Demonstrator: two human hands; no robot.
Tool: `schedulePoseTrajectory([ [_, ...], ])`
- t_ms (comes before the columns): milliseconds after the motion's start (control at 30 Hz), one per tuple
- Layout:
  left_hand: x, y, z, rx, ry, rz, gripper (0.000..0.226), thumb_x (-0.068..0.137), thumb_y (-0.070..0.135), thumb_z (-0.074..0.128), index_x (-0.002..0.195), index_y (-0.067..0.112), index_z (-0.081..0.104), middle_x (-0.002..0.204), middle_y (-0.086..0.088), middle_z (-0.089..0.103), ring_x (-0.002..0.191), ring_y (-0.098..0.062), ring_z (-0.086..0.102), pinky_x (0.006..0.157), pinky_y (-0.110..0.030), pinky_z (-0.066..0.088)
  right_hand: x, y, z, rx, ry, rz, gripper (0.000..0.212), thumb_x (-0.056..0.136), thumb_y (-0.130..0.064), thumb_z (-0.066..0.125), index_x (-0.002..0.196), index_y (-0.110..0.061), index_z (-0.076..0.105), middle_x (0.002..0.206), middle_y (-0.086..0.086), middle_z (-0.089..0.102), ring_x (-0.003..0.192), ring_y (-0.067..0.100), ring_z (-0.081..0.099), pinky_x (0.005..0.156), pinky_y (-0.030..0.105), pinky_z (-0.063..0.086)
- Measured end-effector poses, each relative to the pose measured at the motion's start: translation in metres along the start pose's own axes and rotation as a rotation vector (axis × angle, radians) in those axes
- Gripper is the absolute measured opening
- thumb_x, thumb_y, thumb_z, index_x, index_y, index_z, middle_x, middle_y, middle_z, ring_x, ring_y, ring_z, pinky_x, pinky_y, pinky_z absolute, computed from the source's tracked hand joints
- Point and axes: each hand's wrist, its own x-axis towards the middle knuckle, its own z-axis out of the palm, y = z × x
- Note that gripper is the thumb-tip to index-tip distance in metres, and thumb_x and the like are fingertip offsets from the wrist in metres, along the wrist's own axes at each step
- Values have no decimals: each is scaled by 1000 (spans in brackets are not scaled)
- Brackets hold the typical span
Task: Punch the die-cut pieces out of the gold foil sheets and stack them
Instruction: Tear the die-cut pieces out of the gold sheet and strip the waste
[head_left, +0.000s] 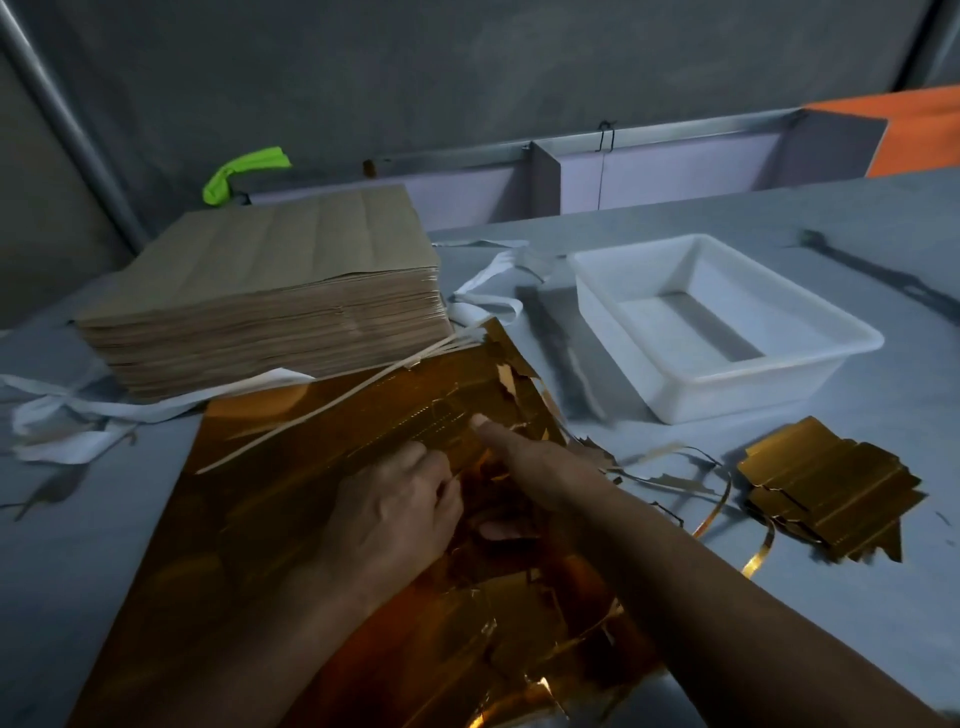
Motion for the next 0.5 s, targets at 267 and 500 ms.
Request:
schedulePoseTrajectory([
  [267,4,-40,11,-94,-368,-116,105,65,94,25,153,42,2,160,20,-7,147,-7,-3,117,-38,12,6,0,9,19,121,38,12,96,-22,62,90,-15,54,88,8,63,72,19,66,43,22,52],
  [500,-7,-65,40,38,-473,-37,127,45,108,10,142,38,-32,153,14,-38,140,-6,-33,115,-34,-17,13,6,11,-5,144,-15,18,91,-26,68,93,-20,51,100,6,62,85,22,66,48,23,55],
])
